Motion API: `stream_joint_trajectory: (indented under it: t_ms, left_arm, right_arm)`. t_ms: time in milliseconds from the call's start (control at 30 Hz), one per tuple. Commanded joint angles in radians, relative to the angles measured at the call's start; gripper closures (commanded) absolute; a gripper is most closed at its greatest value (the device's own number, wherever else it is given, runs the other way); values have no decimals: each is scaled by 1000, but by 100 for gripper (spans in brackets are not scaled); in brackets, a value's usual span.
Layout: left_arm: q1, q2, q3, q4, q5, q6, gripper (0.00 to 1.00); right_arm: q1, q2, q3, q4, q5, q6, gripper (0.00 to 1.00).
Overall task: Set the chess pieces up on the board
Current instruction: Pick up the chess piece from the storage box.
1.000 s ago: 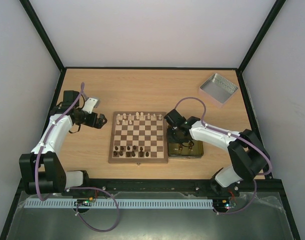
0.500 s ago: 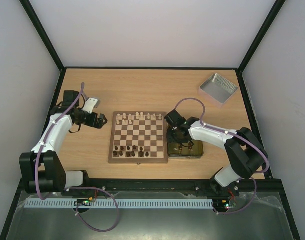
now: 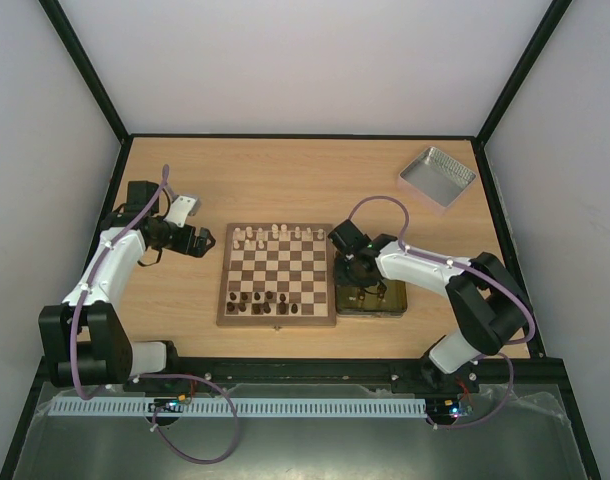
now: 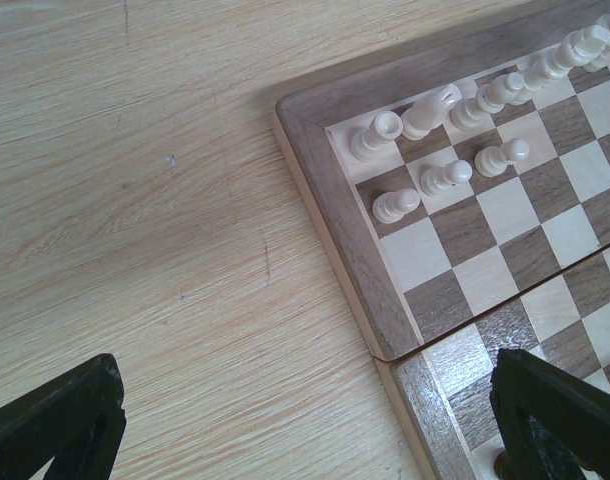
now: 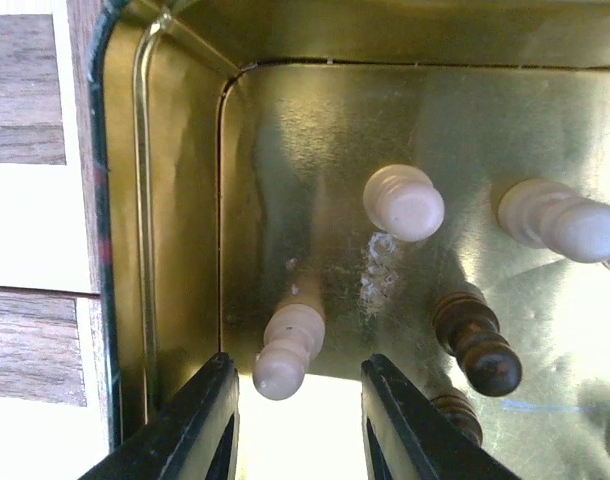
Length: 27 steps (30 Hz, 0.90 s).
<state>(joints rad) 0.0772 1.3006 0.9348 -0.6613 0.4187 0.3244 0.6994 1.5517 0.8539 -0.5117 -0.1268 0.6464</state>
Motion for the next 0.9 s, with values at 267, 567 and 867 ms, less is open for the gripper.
stream_joint_trajectory:
  t_ms: [267,567,867]
  left_arm:
    - [6,6,-5,1,28,-4,1]
    - [6,13,-1,-2,35,-2,1]
    - [6,4,-8,-4,52,2,1]
  right_arm:
    - [-9,39,57,-31,40,-6,74]
    - [-8,47,56,-38,35,-6,80]
    - [-10,69,119,-94,65,-42,79]
